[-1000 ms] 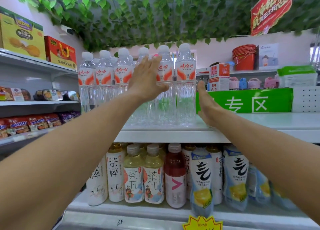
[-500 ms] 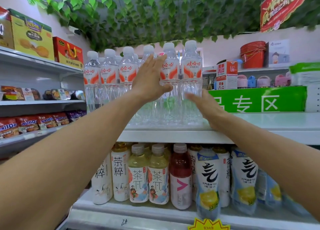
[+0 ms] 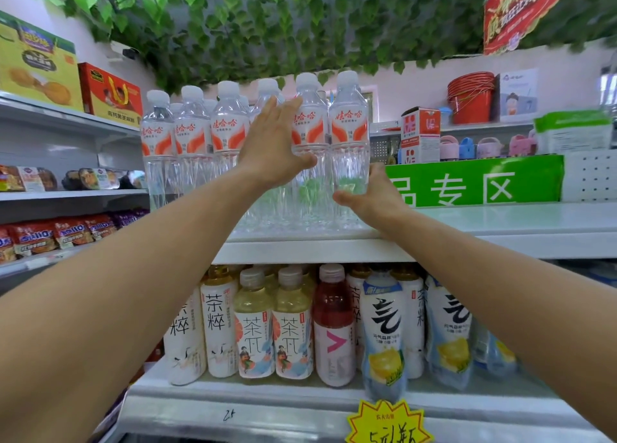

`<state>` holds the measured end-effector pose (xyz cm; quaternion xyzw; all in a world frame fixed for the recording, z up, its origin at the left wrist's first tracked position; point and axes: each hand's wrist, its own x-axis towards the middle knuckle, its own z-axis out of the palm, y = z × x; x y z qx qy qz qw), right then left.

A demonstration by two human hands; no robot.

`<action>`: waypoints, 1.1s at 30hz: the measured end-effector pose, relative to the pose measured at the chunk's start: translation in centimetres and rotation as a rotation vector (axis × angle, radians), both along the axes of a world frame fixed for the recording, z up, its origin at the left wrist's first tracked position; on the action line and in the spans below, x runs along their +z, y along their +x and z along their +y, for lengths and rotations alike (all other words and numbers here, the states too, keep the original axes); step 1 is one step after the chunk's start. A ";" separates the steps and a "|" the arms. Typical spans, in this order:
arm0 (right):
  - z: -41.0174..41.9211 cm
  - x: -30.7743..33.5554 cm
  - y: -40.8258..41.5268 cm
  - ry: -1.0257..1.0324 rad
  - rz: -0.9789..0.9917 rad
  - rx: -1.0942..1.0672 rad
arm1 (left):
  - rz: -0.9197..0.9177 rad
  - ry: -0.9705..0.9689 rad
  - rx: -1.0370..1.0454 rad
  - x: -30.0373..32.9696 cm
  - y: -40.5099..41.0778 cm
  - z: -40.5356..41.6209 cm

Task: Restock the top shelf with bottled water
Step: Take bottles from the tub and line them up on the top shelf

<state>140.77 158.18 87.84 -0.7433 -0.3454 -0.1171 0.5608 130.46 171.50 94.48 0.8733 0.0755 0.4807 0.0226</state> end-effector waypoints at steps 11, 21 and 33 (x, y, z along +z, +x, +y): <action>-0.5 0.5 0.2 0.147 0.117 0.088 | -0.119 -0.129 -0.002 -7.8 0.7 0.6; 1.4 3.8 4.0 0.173 0.429 0.269 | -0.206 -0.214 -0.080 -9.7 1.8 1.2; 0.1 2.4 2.3 0.084 0.204 0.352 | -0.242 -0.206 -0.084 -9.9 1.8 1.3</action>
